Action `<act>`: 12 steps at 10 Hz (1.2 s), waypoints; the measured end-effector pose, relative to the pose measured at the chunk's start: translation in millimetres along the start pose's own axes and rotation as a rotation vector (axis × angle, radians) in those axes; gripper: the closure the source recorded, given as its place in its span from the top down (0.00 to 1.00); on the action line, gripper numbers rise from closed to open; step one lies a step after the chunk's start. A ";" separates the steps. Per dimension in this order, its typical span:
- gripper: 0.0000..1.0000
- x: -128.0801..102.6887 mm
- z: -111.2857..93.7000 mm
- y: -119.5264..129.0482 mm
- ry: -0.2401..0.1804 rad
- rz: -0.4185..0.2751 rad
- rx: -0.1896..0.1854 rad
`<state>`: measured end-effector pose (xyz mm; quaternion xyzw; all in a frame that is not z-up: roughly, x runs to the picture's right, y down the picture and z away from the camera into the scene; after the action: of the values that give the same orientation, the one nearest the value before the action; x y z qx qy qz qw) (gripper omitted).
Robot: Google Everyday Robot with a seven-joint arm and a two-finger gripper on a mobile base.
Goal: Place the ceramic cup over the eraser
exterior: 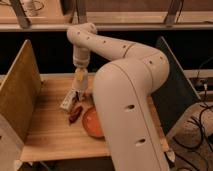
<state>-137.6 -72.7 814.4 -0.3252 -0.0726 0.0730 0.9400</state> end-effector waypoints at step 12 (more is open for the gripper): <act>0.00 7.9 44.8 -2.5 0.043 -0.027 -0.074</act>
<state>-137.9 -46.3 851.5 -0.3601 -0.0594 0.0507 0.9296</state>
